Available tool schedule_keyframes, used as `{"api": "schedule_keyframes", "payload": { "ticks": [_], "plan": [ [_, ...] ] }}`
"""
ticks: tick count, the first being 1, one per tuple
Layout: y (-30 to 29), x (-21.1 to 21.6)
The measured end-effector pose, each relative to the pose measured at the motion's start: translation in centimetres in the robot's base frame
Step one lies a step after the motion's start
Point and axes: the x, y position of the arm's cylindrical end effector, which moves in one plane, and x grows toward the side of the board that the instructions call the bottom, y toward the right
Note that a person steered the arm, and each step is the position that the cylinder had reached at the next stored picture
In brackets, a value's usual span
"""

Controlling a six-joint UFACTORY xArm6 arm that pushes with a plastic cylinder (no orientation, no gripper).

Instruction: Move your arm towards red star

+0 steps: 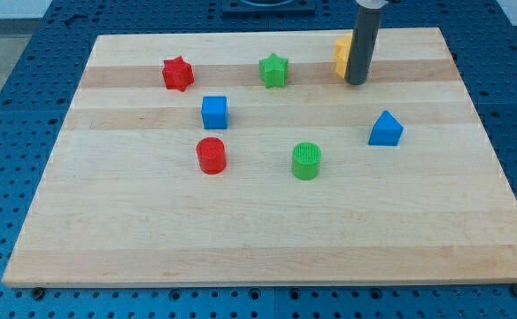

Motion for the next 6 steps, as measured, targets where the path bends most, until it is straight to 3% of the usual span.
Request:
{"api": "schedule_keyframes", "payload": {
  "ticks": [1,2,6],
  "plan": [
    [0.0,0.0],
    [-3.9,0.9],
    [-30.6,3.3]
  ]
}}
